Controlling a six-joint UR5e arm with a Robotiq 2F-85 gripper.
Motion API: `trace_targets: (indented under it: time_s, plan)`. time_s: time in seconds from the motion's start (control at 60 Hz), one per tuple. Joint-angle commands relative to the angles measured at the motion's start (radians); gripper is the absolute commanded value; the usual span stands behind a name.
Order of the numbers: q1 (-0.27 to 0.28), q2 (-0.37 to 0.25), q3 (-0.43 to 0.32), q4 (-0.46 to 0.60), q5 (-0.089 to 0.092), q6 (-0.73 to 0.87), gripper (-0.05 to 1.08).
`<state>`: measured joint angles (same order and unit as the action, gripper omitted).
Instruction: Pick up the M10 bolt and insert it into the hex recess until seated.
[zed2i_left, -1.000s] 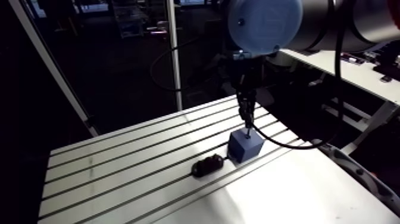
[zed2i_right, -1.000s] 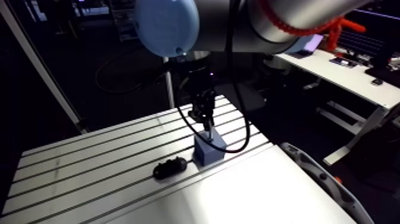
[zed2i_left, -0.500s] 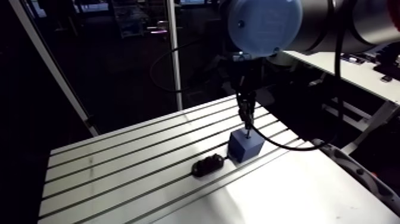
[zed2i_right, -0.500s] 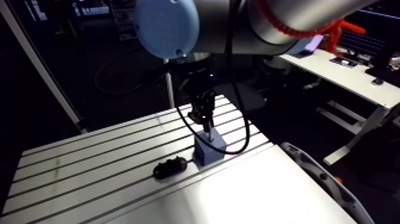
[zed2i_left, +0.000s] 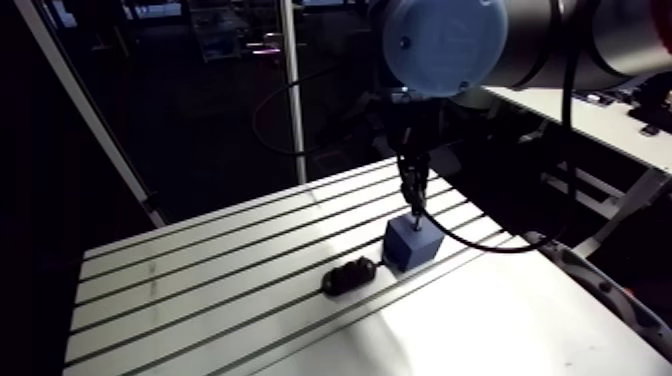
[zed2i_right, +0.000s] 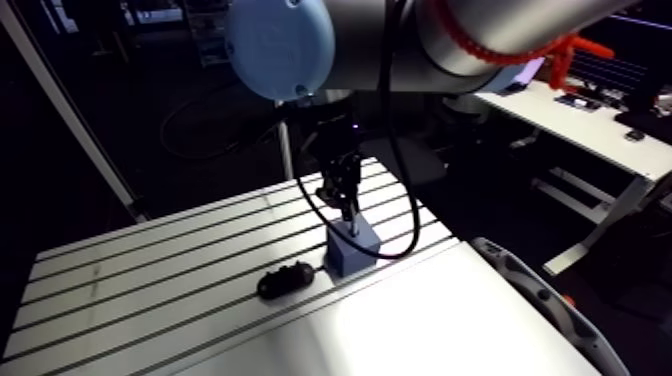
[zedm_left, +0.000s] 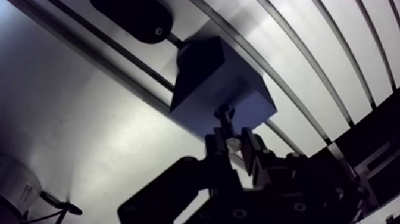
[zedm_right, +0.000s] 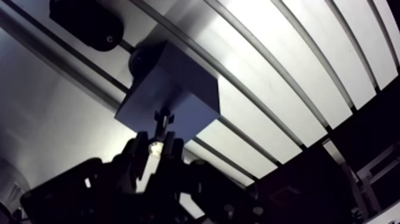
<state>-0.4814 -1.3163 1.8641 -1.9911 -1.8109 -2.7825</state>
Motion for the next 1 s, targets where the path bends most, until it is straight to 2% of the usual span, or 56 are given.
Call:
trace_targets:
  time_s: [0.017, 0.25, 0.383, 1.0]
  plan:
    - [0.0, 0.004, 0.004, -0.025, 0.0, -0.003, 1.01]
    - [0.001, 0.007, 0.003, -0.028, 0.0, -0.006, 1.01]
    - [0.001, 0.006, 0.002, -0.025, 0.006, -0.006, 1.01]
    - [0.001, 0.003, 0.002, -0.018, 0.002, -0.009, 1.01]
